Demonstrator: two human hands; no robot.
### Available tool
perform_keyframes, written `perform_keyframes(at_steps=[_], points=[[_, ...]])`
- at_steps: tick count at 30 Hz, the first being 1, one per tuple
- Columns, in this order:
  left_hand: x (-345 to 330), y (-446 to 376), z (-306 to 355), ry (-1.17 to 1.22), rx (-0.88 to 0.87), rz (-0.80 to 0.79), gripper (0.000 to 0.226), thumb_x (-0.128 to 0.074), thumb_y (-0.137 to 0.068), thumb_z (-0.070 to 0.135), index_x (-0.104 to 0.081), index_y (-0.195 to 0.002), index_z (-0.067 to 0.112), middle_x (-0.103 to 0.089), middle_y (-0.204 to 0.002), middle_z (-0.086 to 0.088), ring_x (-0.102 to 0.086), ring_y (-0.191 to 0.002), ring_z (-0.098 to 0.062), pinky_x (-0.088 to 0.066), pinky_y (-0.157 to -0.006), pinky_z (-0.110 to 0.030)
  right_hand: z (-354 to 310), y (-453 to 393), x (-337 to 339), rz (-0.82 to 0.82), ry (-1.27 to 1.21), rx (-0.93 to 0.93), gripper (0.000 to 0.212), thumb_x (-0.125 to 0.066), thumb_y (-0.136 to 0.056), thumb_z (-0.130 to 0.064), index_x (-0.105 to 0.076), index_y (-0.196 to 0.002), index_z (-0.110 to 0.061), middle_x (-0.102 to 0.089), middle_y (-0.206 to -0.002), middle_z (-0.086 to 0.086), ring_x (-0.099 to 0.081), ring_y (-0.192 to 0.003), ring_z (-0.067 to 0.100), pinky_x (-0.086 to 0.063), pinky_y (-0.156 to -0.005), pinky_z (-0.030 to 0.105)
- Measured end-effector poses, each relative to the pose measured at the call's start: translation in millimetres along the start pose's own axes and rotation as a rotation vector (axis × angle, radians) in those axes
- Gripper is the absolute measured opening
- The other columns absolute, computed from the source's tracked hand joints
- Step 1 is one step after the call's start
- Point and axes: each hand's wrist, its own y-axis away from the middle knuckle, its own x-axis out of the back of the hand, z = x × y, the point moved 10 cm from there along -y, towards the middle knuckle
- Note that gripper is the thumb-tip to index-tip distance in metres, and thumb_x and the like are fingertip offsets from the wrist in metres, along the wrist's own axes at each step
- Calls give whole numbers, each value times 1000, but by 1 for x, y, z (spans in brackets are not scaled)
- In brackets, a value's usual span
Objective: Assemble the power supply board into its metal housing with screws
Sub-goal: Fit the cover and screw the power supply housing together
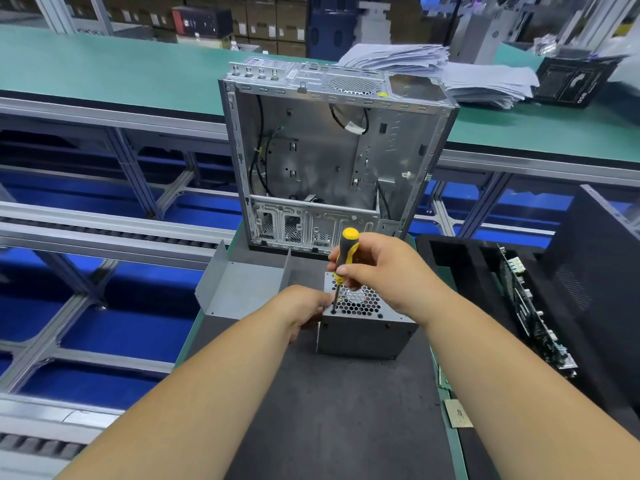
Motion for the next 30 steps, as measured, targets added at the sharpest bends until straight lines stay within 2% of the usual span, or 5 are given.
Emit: perform_keyframes(at_steps=[3,14,19,26,30], points=[[0,-1,1,-6,-13,11,19,-68,-88,24,-67,-92,6,-66,-82,-6,-60,-83,-20,-53,-90,-40,1,-2,-3,28,4,29,24,-68,-84,5,-69,-87,-19,-75,-83,0,-66,-65,14,-53,-61,21],[-1,6,-3,79,-31,-64,26,-64,-93,30,-54,-73,17,-49,-51,6,-39,-52,-11,-35,-67,-30,3,4,32,236,-24,60,12,-75,-84,-13,-69,-89,-23,-74,-87,-2,-71,-80,14,-57,-69,23],[-1,11,0,-71,-111,-82,5,-68,-88,10,-67,-83,10,-71,-94,-3,-63,-94,-18,-46,-87,-26,2,16,63,389,-121,89,12,-68,-86,-16,-68,-87,-28,-73,-96,0,-69,-86,20,-57,-79,32],[5,19,5,-186,-140,27,23,-72,-85,15,-71,-106,8,-72,-109,-7,-65,-107,-23,-48,-102,-38,0,14,53,370,-277,105,8,-59,-91,-4,-66,-93,-8,-73,-89,6,-68,-76,18,-59,-72,30],[46,38,8,-92,-224,154,32,-72,-86,33,-66,-116,26,-69,-108,6,-64,-98,-8,-47,-84,-24,-5,7,36,314,-305,125,7,-59,-92,-4,-65,-94,-7,-73,-89,7,-67,-76,16,-58,-72,27]])
